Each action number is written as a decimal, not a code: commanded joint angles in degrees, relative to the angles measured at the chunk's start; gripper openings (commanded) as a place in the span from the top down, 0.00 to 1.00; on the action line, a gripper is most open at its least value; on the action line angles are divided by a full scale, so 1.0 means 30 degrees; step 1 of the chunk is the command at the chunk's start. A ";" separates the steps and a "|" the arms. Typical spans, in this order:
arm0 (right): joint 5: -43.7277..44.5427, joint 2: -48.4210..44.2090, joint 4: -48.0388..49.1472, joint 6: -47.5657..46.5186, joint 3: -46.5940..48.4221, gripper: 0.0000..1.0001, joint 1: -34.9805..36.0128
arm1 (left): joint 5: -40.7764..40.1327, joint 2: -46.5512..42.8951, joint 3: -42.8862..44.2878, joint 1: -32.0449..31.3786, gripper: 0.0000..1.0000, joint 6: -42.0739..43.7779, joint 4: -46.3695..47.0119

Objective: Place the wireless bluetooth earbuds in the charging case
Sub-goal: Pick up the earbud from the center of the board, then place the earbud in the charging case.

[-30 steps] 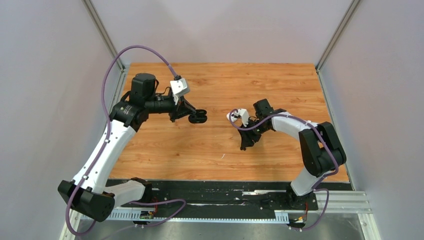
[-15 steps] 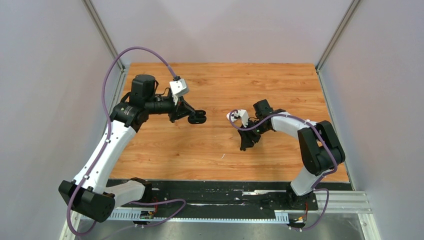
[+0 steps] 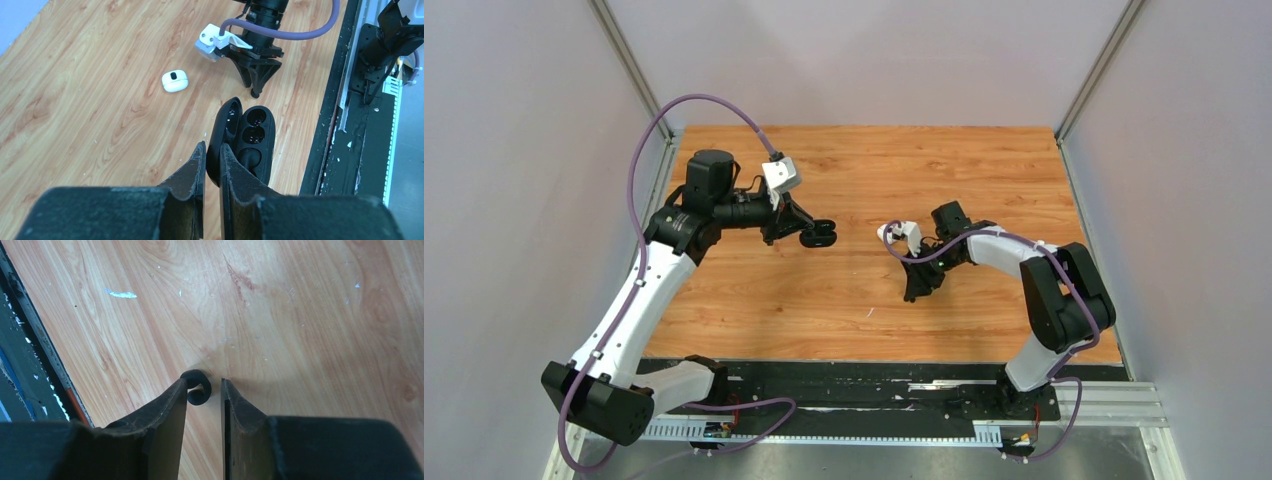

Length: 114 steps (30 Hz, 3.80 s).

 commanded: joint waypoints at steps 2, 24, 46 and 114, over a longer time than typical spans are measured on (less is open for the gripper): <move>-0.0451 -0.0569 0.0556 0.0042 -0.0532 0.70 0.0005 | 0.0438 -0.0518 -0.0081 0.0086 1.00 -0.0316 0.0671; -0.2500 -0.4342 -0.2924 -0.2246 0.2664 1.00 0.0002 | 0.0784 -0.0346 -0.0213 0.0115 1.00 -0.0637 0.0647; -0.6045 -0.5672 0.0161 0.0395 1.1751 1.00 0.3203 | 0.1884 0.1303 0.0666 -0.1966 1.00 -0.0037 0.3455; -0.1092 -0.4517 -0.2890 -0.3446 1.1913 1.00 0.6879 | -0.0625 -0.0867 -0.0431 -0.2783 1.00 0.1069 0.5775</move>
